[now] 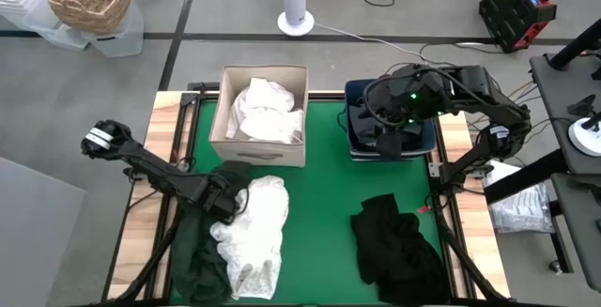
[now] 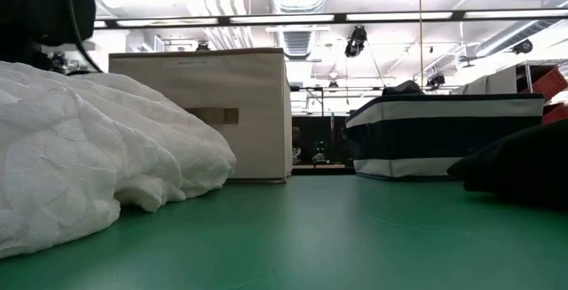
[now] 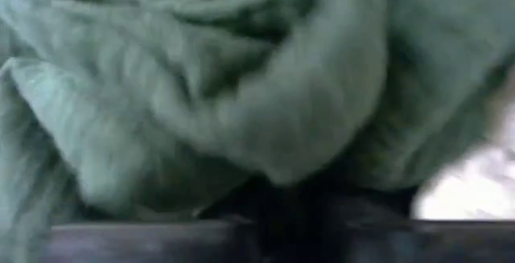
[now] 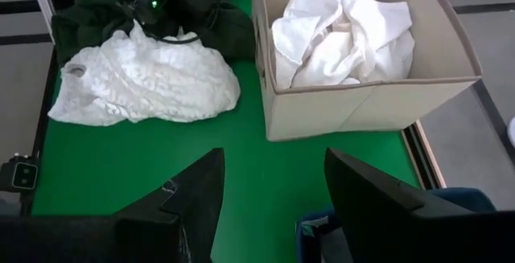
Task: Sort clothes
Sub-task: Put the green shirt into the blue laundry bin, then put the white shirt into the white laundry bin
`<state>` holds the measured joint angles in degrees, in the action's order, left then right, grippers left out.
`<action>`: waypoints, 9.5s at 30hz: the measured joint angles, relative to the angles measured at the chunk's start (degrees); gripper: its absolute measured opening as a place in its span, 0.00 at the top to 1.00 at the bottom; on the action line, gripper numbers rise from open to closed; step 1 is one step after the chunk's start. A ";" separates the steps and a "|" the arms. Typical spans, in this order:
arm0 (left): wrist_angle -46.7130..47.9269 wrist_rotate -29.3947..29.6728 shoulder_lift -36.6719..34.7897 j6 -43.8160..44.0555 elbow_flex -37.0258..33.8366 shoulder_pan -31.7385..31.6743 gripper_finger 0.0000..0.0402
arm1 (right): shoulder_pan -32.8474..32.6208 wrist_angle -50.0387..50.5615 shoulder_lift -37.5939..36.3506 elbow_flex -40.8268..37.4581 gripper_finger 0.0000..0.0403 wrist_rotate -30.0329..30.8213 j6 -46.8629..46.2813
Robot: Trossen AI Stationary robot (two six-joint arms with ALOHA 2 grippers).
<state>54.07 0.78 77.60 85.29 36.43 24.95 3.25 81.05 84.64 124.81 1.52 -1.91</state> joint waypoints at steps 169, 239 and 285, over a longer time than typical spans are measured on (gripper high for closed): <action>4.45 39.43 21.99 -75.13 98.55 -13.81 0.65 | 23.24 -4.68 -15.17 -29.44 0.89 20.48 -7.39; 35.91 31.50 14.86 -63.54 96.40 -12.31 0.65 | 44.67 -2.31 -11.61 -38.87 0.54 -1.72 -5.41; -1.40 15.10 -11.13 -44.24 30.09 -7.57 0.65 | 6.49 -15.32 -19.15 -38.88 0.96 -17.80 -4.46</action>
<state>52.66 15.88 66.47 41.05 66.53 17.38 9.74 65.73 65.49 85.93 -16.28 -6.37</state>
